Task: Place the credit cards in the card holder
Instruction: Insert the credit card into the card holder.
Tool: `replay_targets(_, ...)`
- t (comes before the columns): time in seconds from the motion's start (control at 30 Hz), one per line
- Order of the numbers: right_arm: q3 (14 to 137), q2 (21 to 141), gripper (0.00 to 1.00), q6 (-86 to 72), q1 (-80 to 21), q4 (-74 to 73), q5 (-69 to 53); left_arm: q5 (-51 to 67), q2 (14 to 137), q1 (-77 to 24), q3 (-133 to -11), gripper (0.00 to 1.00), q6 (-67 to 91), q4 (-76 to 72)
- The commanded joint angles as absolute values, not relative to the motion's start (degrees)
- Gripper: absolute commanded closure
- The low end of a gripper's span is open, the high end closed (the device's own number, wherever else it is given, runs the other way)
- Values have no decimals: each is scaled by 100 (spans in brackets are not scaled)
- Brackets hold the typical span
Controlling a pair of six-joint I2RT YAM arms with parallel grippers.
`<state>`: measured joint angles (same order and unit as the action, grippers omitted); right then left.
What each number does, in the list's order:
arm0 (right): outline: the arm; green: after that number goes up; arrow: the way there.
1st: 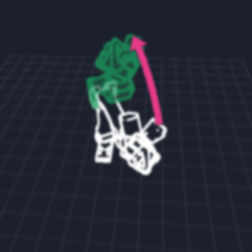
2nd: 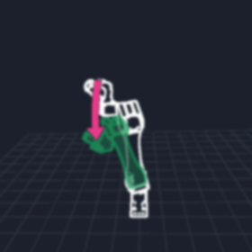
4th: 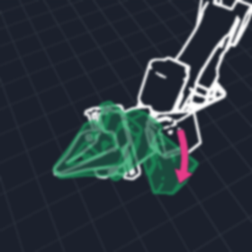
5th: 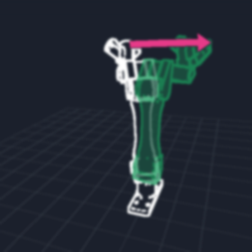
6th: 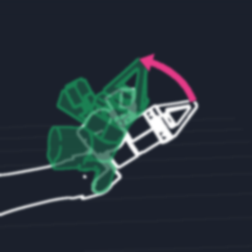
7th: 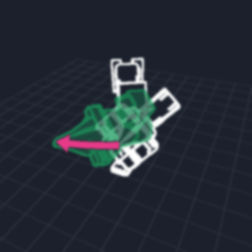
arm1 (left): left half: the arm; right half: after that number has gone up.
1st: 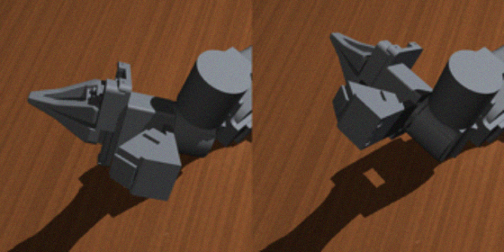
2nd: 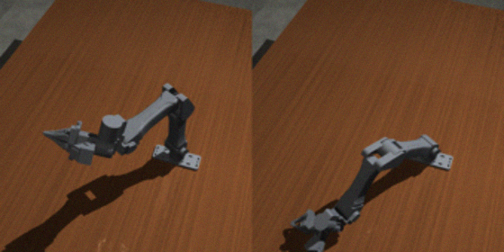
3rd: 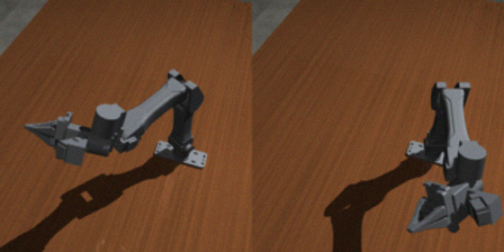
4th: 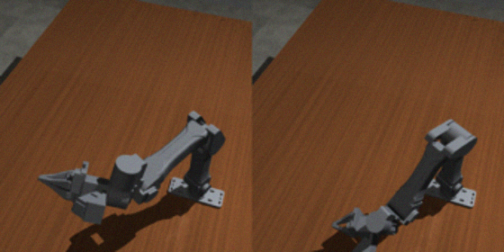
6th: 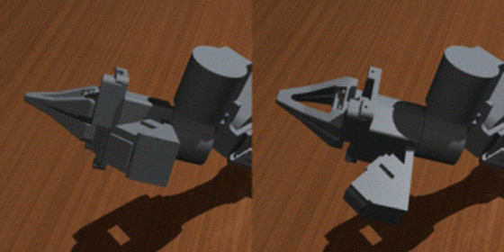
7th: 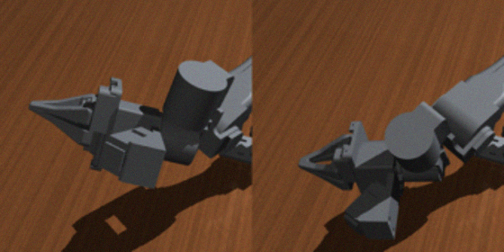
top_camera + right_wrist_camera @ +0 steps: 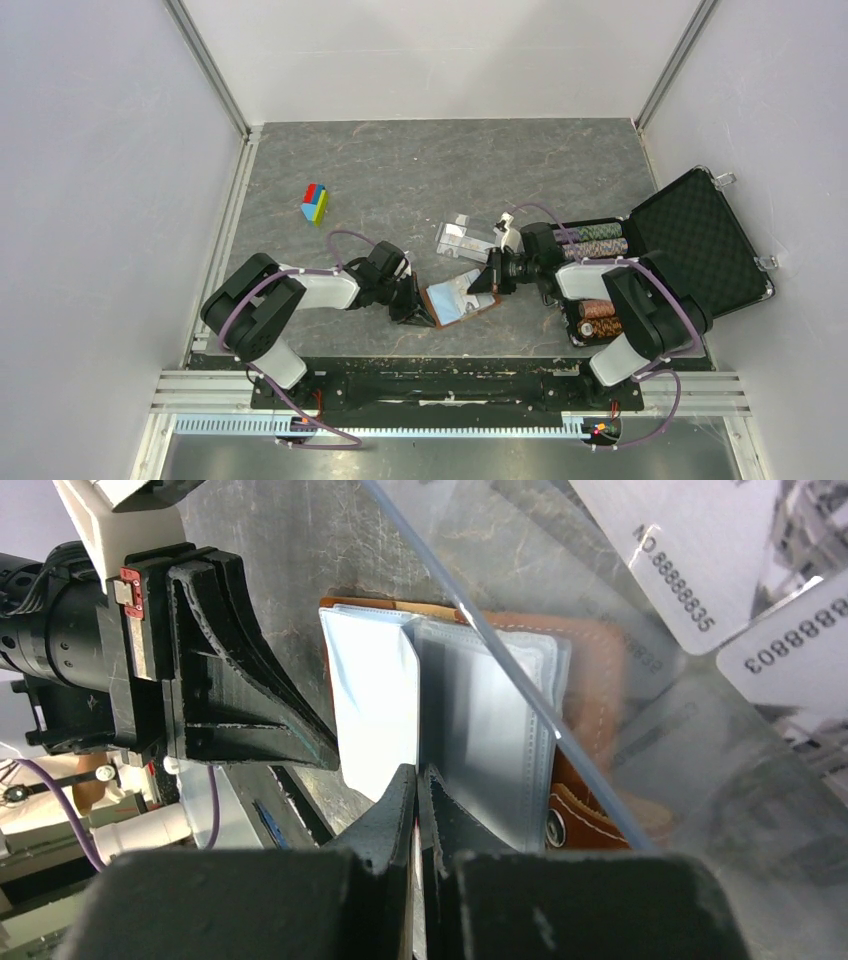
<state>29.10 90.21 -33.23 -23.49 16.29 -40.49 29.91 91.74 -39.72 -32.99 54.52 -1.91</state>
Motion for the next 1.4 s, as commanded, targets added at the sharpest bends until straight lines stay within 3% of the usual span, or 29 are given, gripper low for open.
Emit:
replay_targets(0.0, 3264, 9143, 100, -2857, -2424, 1380, -4135, 2637, 9383, -4008, -3327, 98, 5218, -134)
replay_targets(0.4, 3495, 9203, 100, -2256, -2425, 1199, -4177, 2697, 9490, -4003, -3411, 98, 5186, -107)
replay_targets(0.9, 3109, 9349, 100, -2934, -2861, 1441, -4365, 2694, 9521, -4008, -3478, 98, 5168, -97)
replay_targets(1.2, 3655, 9530, 89, -2468, -3139, 595, -4005, 2637, 9434, -4008, -3507, 98, 5186, -63)
replay_targets(1.37, 4069, 9514, 89, -1961, -3138, -240, -3636, 2578, 9330, -4004, -3489, 98, 5178, -35)
